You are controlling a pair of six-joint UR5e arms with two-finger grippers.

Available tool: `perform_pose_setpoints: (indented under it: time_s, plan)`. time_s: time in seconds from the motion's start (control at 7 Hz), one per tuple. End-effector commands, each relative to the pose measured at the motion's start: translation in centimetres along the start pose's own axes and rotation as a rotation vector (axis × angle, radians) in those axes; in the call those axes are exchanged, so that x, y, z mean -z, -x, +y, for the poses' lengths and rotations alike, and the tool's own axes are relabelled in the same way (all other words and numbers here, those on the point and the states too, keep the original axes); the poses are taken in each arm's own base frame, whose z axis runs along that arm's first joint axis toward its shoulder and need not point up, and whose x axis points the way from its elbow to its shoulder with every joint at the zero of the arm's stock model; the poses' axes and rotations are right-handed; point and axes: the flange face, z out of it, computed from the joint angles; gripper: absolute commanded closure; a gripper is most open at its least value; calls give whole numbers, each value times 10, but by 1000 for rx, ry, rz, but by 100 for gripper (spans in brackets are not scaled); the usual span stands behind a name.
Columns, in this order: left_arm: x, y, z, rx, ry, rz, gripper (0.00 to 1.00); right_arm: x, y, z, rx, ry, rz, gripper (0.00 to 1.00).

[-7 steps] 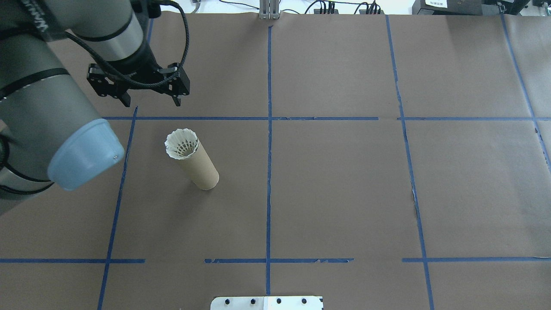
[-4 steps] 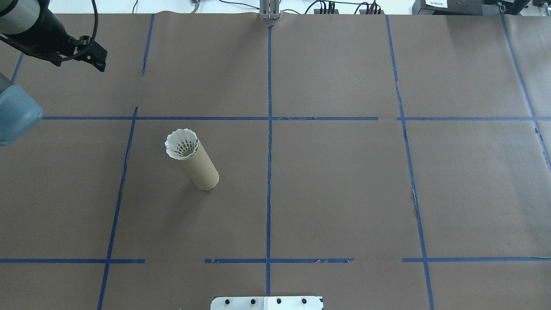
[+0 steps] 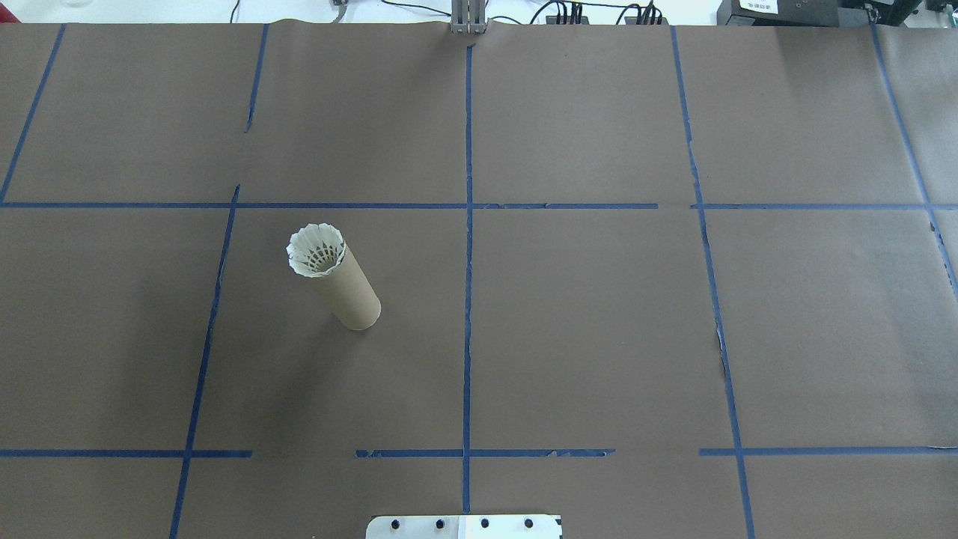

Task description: Collect badminton balls into bucket

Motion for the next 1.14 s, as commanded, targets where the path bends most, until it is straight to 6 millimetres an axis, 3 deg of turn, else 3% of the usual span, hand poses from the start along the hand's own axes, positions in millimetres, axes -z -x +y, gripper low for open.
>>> perform_pose_setpoints:
  time_s: [0.0,0.29,0.57,1.0]
  plan:
    - [-10,116,64,166,65,23,0,0,0,0,0,0,0,0]
    - [-3,130,73,194,46,17,0,0,0,0,0,0,0,0]
    - [-2,130,82,196,45,9,0,1,0,0,1,-1,0,0]
    - [16,110,79,152,6,4,0,0,0,0,0,0,0,0]
